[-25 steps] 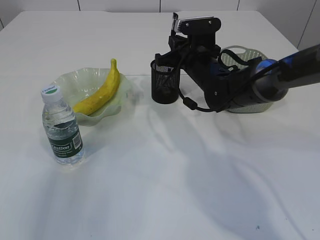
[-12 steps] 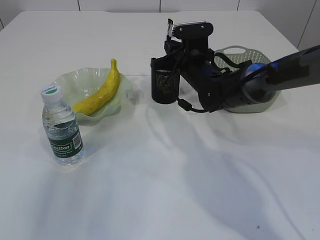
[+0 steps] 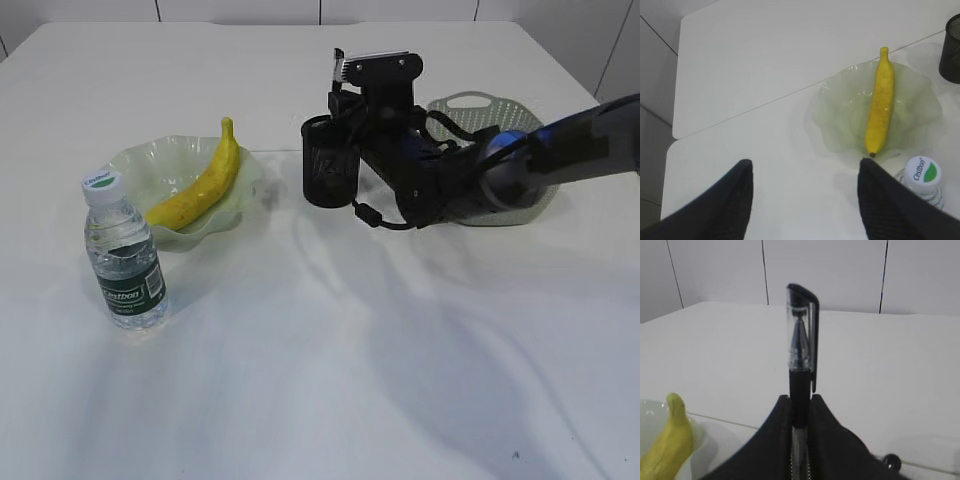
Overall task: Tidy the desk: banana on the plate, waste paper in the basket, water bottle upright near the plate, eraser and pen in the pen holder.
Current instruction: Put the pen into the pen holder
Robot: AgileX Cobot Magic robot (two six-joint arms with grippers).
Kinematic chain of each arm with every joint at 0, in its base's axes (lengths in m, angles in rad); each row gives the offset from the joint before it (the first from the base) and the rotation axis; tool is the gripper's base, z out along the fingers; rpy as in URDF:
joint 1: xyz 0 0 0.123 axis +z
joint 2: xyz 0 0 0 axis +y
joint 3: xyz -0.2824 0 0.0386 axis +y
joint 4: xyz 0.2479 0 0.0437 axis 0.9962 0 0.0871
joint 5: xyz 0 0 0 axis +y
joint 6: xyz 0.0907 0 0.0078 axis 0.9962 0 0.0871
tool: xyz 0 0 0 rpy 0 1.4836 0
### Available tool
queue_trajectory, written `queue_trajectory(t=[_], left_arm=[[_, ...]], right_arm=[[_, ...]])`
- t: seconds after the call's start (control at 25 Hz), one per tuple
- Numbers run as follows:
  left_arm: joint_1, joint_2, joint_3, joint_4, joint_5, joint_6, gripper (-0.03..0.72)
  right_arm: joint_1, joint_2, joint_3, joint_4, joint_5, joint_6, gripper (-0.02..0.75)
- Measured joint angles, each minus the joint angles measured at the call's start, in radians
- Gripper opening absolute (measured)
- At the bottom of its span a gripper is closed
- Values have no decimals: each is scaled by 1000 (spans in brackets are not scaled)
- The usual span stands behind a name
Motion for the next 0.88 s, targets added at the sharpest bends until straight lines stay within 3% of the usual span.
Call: queue_trajectory(t=[0.88], left_arm=[[0, 0, 0, -2, 0, 0, 465]], right_arm=[[-2, 17, 0, 7, 4, -2, 61]])
